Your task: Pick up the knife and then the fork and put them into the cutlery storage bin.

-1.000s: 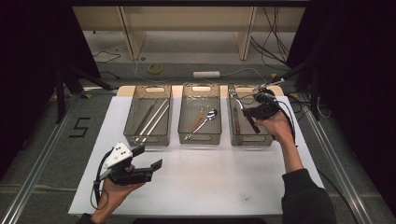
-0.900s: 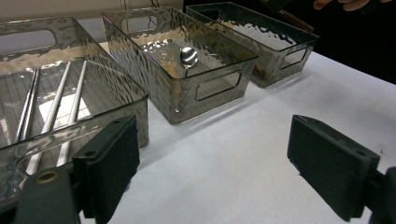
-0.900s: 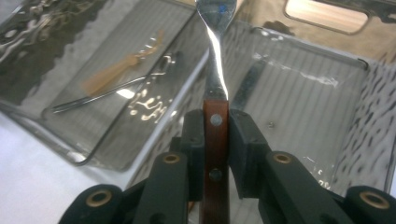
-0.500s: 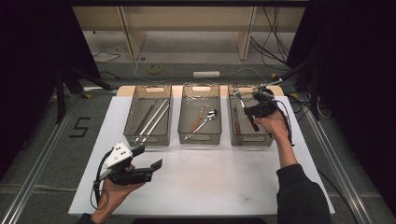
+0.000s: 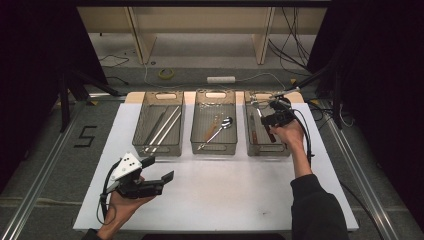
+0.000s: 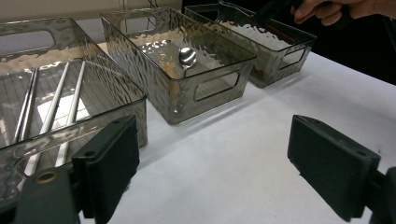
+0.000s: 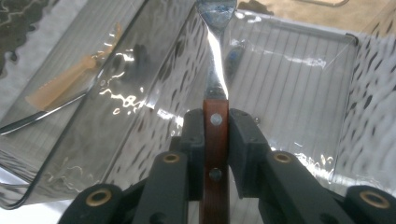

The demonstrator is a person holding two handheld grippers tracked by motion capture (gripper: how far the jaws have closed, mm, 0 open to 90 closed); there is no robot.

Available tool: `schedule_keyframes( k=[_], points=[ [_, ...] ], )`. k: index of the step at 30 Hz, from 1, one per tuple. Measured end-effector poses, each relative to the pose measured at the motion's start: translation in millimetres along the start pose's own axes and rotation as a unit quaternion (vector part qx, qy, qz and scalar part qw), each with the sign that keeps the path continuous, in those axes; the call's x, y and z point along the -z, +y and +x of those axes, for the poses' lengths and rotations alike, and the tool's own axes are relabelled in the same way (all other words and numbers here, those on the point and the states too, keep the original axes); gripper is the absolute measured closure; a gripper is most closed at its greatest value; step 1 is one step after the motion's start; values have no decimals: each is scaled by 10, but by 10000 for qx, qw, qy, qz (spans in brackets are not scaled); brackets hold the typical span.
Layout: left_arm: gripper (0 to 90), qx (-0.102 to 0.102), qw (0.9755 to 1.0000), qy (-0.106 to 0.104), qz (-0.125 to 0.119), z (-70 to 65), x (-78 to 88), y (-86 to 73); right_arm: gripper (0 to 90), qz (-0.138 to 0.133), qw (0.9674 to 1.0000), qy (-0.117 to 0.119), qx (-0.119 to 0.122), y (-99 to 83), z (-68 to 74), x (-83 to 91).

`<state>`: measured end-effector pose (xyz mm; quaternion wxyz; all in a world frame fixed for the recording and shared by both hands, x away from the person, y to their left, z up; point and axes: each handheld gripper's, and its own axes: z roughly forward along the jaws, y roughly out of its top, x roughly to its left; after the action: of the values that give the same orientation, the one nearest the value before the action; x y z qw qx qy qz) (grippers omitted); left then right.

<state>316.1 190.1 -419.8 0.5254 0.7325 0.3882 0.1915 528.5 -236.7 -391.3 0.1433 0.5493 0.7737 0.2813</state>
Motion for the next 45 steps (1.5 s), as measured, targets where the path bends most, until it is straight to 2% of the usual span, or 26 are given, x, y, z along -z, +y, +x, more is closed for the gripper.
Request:
schedule_keyframes(
  k=[12,23,26,29,39,45],
  points=[
    [161,7,10000,8,2,0,3,-2,776,103,9998,-51,-162,-44,1,-111],
    [162,12,10000,11,-7,-1,5,-2,772,285,9993,-6,-230,-79,9,-184],
    [161,5,10000,12,-5,1,5,-1,725,371,9990,-9,-268,-78,12,-202],
    [161,11,10000,11,-5,-1,5,-2,696,311,9990,116,-310,-67,8,-179],
    [161,1,10000,10,10,-3,3,-2,642,178,9992,318,-162,-60,22,-71],
    [161,10,10000,9,5,-4,1,-3,554,210,9991,342,-161,-74,28,-49]
  ],
)
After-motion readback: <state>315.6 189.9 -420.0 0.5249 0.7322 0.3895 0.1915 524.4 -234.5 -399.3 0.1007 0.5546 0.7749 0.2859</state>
